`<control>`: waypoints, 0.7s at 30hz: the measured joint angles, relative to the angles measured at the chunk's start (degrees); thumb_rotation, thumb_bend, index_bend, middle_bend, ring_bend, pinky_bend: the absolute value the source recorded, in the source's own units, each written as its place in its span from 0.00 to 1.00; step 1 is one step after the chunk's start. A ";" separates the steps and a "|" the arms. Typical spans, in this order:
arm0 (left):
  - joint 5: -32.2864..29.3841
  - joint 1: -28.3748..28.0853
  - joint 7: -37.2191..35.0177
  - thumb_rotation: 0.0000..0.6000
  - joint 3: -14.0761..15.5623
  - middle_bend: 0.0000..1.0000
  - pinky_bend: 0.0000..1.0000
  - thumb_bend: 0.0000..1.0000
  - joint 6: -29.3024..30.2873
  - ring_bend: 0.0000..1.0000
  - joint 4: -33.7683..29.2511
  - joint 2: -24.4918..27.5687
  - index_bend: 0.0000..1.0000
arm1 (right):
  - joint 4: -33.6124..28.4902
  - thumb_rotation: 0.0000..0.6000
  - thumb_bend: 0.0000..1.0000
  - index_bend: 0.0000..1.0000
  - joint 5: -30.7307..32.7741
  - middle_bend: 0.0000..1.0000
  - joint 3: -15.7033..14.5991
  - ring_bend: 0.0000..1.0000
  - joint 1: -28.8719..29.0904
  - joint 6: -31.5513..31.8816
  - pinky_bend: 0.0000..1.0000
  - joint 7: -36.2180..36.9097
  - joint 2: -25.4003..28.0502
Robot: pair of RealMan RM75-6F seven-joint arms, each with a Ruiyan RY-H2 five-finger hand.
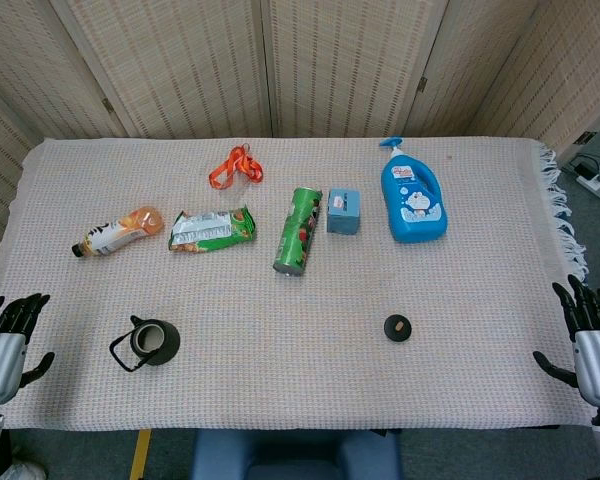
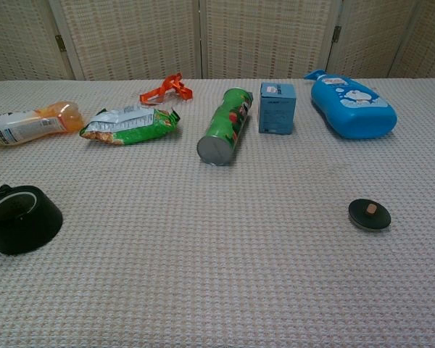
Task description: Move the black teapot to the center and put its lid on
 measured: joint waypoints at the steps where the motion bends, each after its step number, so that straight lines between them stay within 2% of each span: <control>1: 0.03 0.03 0.00 1.00 -0.15 0.07 0.00 0.23 0.36 0.10 0.17 -0.19 0.09 | -0.08 1.00 0.18 0.00 0.05 0.00 0.03 0.08 0.07 -0.14 0.00 -0.09 0.03; 13: 2.36 -0.43 -1.29 1.00 0.15 0.08 0.00 0.23 0.97 0.12 0.81 -0.34 0.10 | -0.53 1.00 0.18 0.00 0.17 0.00 0.67 0.09 0.40 -0.13 0.00 -0.01 0.76; 21: 4.70 -1.96 -1.75 1.00 1.59 0.08 0.00 0.23 -1.49 0.12 1.80 -0.83 0.10 | -1.01 1.00 0.18 0.00 -0.14 0.00 0.83 0.10 0.16 0.51 0.00 0.11 1.31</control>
